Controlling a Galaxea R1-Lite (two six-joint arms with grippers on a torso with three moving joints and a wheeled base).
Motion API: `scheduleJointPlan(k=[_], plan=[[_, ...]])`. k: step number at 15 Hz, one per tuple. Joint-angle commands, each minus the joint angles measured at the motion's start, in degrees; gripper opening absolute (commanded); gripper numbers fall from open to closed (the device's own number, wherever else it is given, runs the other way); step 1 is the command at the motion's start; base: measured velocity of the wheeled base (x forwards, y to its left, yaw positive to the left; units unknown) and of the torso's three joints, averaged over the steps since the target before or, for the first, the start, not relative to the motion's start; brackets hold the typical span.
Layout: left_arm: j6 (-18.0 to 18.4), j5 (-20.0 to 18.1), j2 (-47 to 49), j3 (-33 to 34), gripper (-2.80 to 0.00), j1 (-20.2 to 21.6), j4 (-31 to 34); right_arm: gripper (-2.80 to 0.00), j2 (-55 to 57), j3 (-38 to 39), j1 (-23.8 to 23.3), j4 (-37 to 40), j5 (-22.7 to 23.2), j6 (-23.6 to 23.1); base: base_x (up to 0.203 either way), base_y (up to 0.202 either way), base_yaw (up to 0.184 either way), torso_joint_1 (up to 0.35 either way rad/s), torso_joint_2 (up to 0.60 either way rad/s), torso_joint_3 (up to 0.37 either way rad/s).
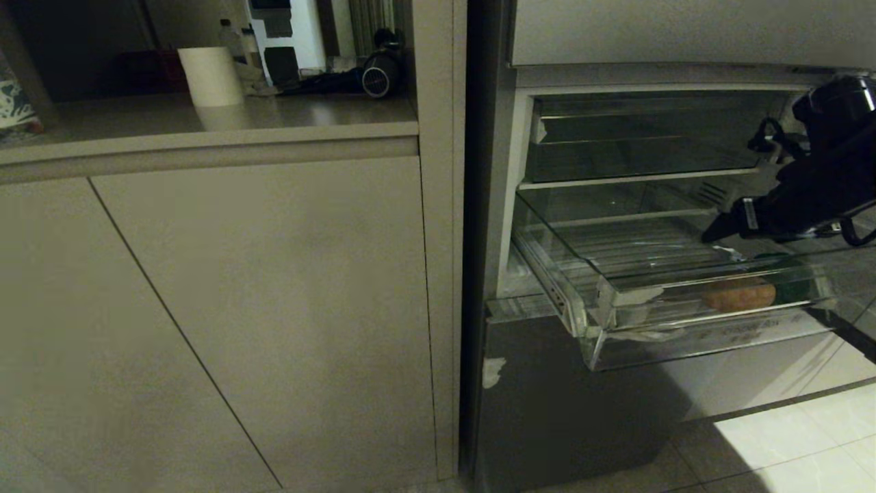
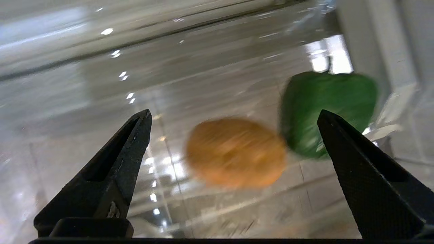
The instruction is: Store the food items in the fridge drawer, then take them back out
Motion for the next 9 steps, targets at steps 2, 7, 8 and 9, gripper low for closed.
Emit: scheduleJointPlan(k=[2,7,8,9], plan=[[0.0,0.0,0.1,0.0,-2.80,0.0,0.0,0.00,2.2,0.0,-2.6,-1.3,0.1,0.0,0.000,0.000,0.000,0.000,0.00,0.000],[0.0,0.0,0.1,0.0,-2.80,0.0,0.0,0.00,2.8,0.0,-5.1,-1.3,0.1,0.0,0.000,0.000,0.000,0.000,0.00,0.000],[0.0,0.0,0.1,0.0,-2.80,0.0,0.0,0.00,3.1,0.0,-5.7,-1.4,0.1,0.0,0.000,0.000,0.000,0.000,0.00,0.000],[0.0,0.0,0.1,0.0,-2.80,0.0,0.0,0.00,3.5,0.0,-6.2,-1.5,0.1,-0.1,0.000,0.000,0.000,0.000,0.00,0.000]])
